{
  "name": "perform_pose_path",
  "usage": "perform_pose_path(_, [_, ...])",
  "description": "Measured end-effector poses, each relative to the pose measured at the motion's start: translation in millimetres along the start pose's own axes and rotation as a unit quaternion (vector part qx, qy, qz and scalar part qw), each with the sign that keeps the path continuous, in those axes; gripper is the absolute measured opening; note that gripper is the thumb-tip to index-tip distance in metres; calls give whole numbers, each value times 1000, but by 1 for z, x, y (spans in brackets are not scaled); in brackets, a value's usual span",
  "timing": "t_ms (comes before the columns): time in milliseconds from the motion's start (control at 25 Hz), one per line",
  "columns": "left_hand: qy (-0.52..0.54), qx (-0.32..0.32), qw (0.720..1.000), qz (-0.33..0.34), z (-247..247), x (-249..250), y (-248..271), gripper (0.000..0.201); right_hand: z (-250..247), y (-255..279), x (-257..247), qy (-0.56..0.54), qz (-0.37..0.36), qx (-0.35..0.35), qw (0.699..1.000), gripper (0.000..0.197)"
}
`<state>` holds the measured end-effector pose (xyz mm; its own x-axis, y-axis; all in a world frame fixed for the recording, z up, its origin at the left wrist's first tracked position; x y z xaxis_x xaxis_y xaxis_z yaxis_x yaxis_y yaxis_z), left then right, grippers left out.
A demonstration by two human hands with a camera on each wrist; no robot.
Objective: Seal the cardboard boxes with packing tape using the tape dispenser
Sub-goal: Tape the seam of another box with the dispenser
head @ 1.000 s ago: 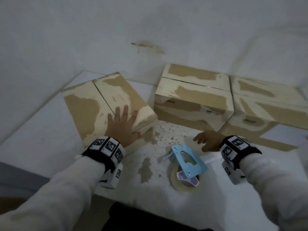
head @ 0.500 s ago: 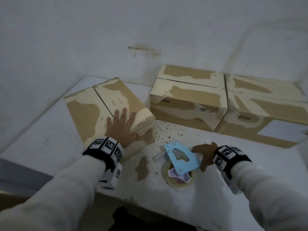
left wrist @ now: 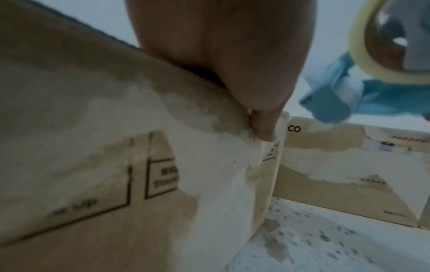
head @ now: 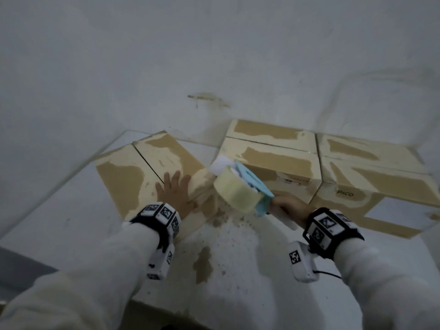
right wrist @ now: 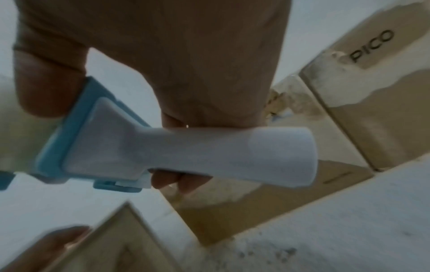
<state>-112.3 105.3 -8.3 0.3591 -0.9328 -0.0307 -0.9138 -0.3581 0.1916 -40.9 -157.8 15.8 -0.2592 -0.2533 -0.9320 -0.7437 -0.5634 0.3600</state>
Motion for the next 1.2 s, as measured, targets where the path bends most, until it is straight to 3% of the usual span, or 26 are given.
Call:
perform_pose_path(80, [-5,-16,1000,-1,-6,6,1,77,14,1,-29,-50,-21,-36,998,59])
perform_pose_path(200, [58,-68,994,58,-35,1,1,58,39,-4,-66,-83,-59,-45,994,47])
perform_pose_path(280, [213,-78,972,59,-63,-23,-6,45,62,-11,-88,-92,-97,-26,991,30])
perform_pose_path(320, [340,-61,938,22,-77,-37,-9,45,73,-14,-96,-108,-111,-19,988,24])
perform_pose_path(400, [560,-60,825,-52,-96,-63,-17,63,96,-23,-113,-126,-120,-11,985,36])
perform_pose_path(480, [654,-139,741,-63,-105,-78,-22,84,119,-35,-125,-110,-122,-10,986,46])
perform_pose_path(640, [715,-271,641,-66,-102,-100,-36,109,157,-61,-139,-107,-135,-7,985,46])
perform_pose_path(720, [749,-266,602,-75,-98,-113,-49,89,174,-74,-143,-124,-138,-7,983,46])
perform_pose_path(880, [758,-181,622,-73,-99,-145,-85,20,192,-100,-142,-95,-134,3,986,55])
perform_pose_path(1000, [716,-113,682,-96,-103,-176,-111,18,205,-116,-136,-58,-129,5,990,34])
perform_pose_path(1120, [633,-101,765,-66,-106,-202,-141,27,225,-135,-134,-25,-126,28,991,19])
perform_pose_path(1200, [597,-99,795,-36,-108,-211,-154,31,235,-143,-136,-6,-127,30,991,18])
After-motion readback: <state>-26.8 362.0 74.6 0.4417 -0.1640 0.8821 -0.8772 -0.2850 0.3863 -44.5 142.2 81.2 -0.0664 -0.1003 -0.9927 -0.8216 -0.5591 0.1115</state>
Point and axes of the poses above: each hand's wrist, its own y-axis away from the middle knuckle, its own z-axis out of the palm, x = y × z, the point moved 4 cm from there along -y, towards the middle knuckle, and after that the axes turned 8 degrees about -y, right-handed, at the moved point
